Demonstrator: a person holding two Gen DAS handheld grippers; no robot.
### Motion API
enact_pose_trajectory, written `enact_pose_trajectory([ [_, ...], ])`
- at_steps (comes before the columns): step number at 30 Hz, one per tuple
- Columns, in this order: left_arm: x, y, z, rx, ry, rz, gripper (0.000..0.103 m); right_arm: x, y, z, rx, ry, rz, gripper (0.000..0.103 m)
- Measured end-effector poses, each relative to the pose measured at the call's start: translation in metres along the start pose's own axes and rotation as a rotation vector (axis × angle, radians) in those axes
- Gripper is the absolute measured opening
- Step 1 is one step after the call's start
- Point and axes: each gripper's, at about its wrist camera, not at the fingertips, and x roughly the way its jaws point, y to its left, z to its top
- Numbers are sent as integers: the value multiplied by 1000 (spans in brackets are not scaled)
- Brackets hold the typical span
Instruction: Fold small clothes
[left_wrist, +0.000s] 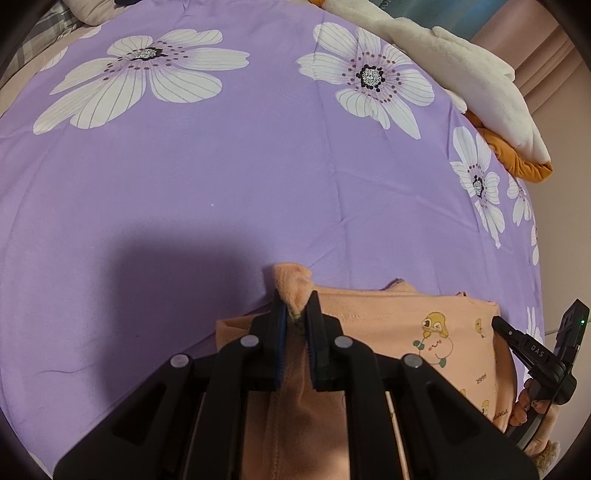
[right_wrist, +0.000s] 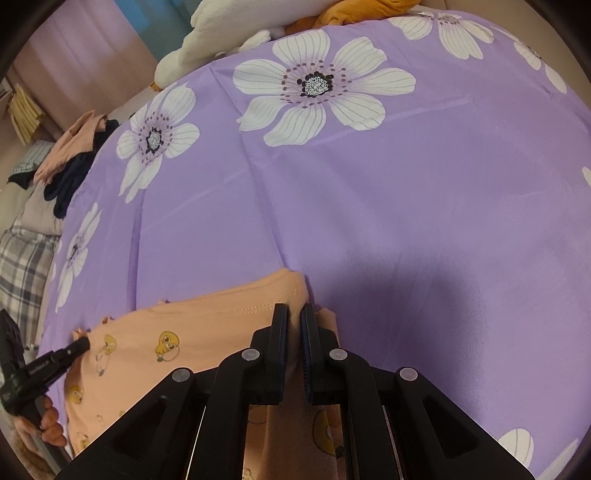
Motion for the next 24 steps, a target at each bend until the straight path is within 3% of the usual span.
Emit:
enact_pose_trajectory([
  [18,2,1,1,-17,7,3,12,5,0,0,8,-10,-8,6],
  [24,3,7,0,-84,8,-14,13,8,0,0,13,-22,-6,6],
])
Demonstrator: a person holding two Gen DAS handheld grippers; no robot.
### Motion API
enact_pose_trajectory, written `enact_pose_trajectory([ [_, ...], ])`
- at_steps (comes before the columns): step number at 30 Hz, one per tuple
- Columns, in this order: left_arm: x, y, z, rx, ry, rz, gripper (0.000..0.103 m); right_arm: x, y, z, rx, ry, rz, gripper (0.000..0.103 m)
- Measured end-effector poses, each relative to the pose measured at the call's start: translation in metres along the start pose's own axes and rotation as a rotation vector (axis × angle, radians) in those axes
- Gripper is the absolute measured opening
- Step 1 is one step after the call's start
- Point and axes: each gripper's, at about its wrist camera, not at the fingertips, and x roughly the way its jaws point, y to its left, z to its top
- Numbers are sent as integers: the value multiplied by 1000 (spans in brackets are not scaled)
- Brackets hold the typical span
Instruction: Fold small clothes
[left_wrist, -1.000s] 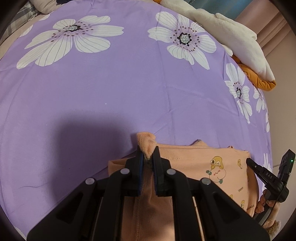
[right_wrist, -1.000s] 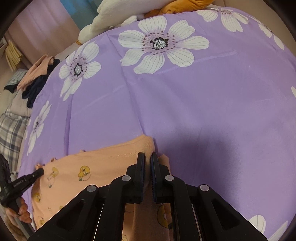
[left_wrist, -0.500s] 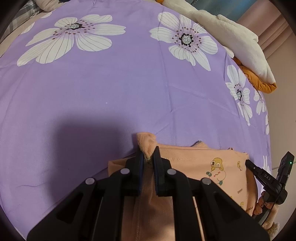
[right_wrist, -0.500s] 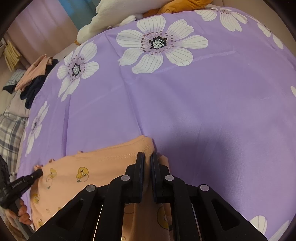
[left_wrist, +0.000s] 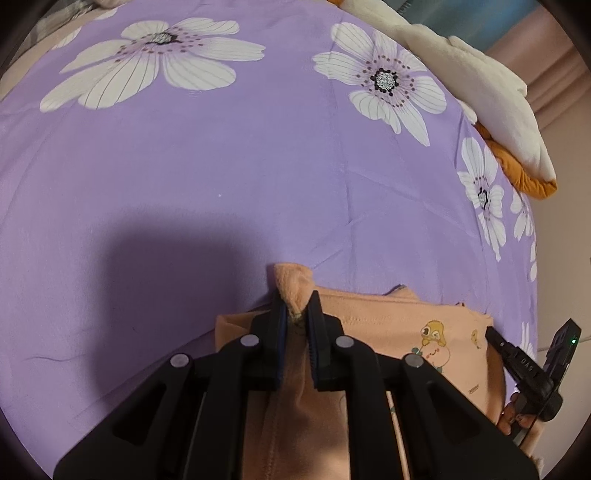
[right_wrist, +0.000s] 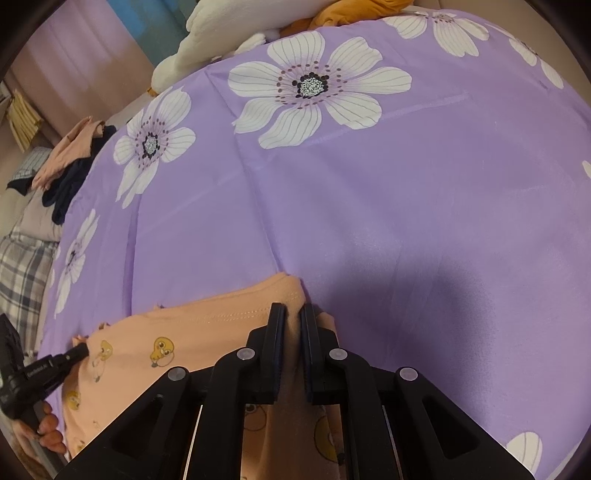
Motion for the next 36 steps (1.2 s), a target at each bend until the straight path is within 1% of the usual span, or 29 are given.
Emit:
enact_pose_trajectory([
  [3,0,1,1,-13,2,-9,13,1,4,0,-15,-5,-27,6],
  [8,-1,-4,-2,30,-14,18,13,4,10,-2,-36,-25,-67,6],
  [13,-2,-6,-4,39,-30,39,13,4,12,-1,-36,-31,-80,6],
  [15,-10,-12,-6,58,-28,60,12,4,11,0,-25,-28,-73,6],
  [16,-16,-16,-9,78,-39,63,15,3,11,-1,-22,-29,-70,7],
  [17,-28,-25,-16,126,-75,66,18,1,11,0,-29,-27,-68,9],
  [18,-36,-31,-21,164,-103,70,30,-2,13,0,-44,-22,-65,18],
  [19,-48,-38,-30,204,-137,74,55,-7,15,-1,-48,-23,-52,35],
  [20,-57,-42,-37,224,-162,74,70,-13,16,-3,-43,-31,-33,45],
  [21,-66,-47,-48,243,-189,76,90,-25,18,-6,-30,-62,-10,66],
  [22,-73,-49,-58,259,-210,73,93,-39,20,-11,-23,-105,-5,71],
  [23,-78,-52,-71,278,-224,66,93,-50,22,-17,-30,-144,-4,71],
  [24,-78,-54,-81,291,-218,65,93,-61,25,-23,-49,-181,-4,71],
  [25,-76,-54,-90,297,-212,67,93,-71,28,-32,-75,-205,-11,72],
  [27,-66,-51,-105,305,-216,82,93,-82,32,-53,-127,-232,-52,72],
  [29,-49,-50,-112,326,-190,148,93,-83,32,-66,-155,-233,-119,72],
  [30,-41,-50,-117,349,-188,178,93,-82,31,-72,-172,-237,-151,72],
  [31,-39,-52,-121,373,-206,195,95,-81,30,-75,-187,-239,-171,72],
  [32,-35,-55,-126,409,-234,216,97,-77,29,-80,-205,-234,-186,72],
  [33,-34,-55,-129,423,-241,223,101,-75,27,-82,-211,-223,-194,72],
  [36,-29,-54,-129,425,-235,240,103,-63,22,-91,-213,-183,-192,72],
])
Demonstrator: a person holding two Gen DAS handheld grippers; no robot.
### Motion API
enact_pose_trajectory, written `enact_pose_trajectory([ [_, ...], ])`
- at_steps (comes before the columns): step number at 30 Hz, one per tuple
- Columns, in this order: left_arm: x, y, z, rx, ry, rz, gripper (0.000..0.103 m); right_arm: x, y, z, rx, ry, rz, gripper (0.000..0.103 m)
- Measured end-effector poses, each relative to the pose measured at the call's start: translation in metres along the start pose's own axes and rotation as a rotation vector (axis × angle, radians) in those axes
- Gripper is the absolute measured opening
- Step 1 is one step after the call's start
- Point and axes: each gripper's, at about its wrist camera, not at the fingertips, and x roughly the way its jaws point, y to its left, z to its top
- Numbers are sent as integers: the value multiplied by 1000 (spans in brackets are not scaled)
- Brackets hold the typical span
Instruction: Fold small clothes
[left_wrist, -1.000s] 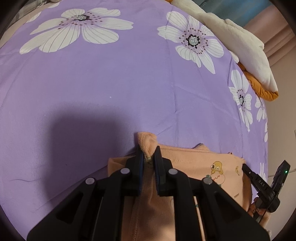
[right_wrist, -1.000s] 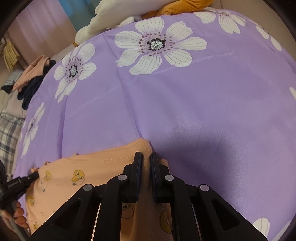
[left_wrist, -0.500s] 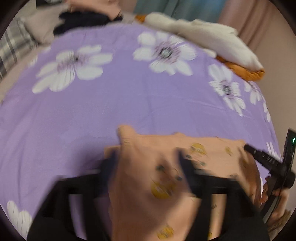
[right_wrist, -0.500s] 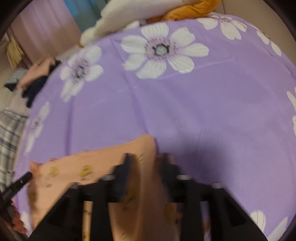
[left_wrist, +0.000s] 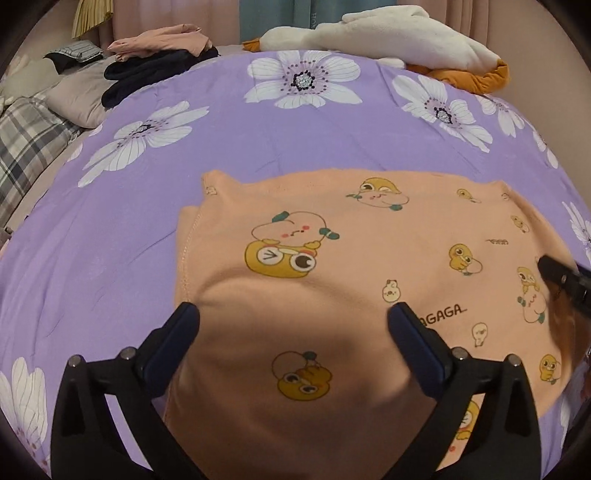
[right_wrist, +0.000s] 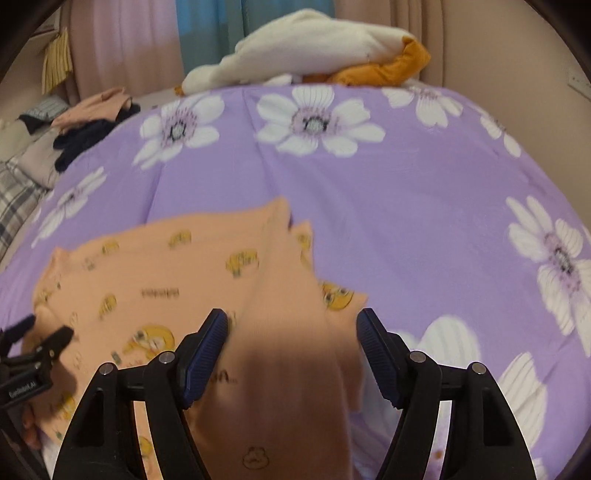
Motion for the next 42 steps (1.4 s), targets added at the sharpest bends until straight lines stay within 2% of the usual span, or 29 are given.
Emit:
enact_pose_trajectory([
  [2,1,3,0,-9,3,-3,103,6,0,-6,4,7,-5,73],
  [6,0,-2,-3,5,-8,16,103,11,-4,-10,34,24,-5,96],
  [9,-1,-4,-3,14,-12,26,103,15,-6,-11,48,44,23,102],
  [14,0,-2,-3,10,-8,21,103,17,1,-12,19,57,-9,102],
  [42,0,-2,-3,10,-9,23,103,16,-1,-13,33,49,-13,102],
])
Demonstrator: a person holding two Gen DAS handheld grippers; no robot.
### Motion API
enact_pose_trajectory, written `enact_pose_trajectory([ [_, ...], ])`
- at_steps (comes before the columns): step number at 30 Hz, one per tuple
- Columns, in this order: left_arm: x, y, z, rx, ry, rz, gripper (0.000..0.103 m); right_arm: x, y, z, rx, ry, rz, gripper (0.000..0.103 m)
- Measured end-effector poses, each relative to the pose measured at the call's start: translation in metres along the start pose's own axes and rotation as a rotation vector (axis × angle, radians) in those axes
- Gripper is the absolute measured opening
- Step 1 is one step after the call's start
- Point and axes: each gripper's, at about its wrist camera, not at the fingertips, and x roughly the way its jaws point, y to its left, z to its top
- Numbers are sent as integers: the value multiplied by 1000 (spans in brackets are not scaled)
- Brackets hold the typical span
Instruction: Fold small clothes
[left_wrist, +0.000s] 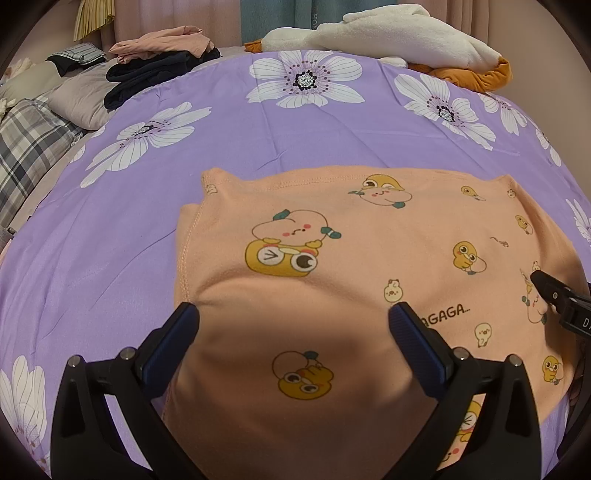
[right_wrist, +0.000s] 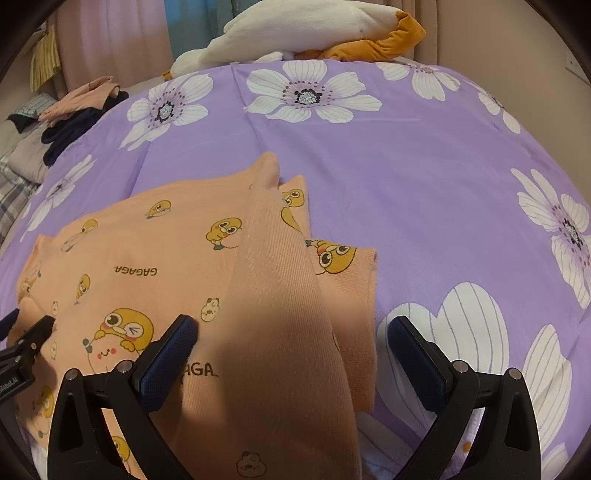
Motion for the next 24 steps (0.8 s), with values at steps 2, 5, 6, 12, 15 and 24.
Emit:
enact_pose_trajectory([
  [2,0,0,0,0,0,0,103,0,0,0,2,0,2,102],
  [5,0,0,0,0,0,0,103,0,0,0,0,-1,-2,102],
  [6,0,0,0,0,0,0,103,0,0,0,2,0,-3,102],
  [12,0,0,0,0,0,0,103,0,-1,1,3,-1,-4,102],
  [15,0,0,0,0,0,0,103,0,0,1,3,-1,-3,102],
  [24,0,0,0,-1,0,0,103,0,0,1,4,-1,-3,102],
])
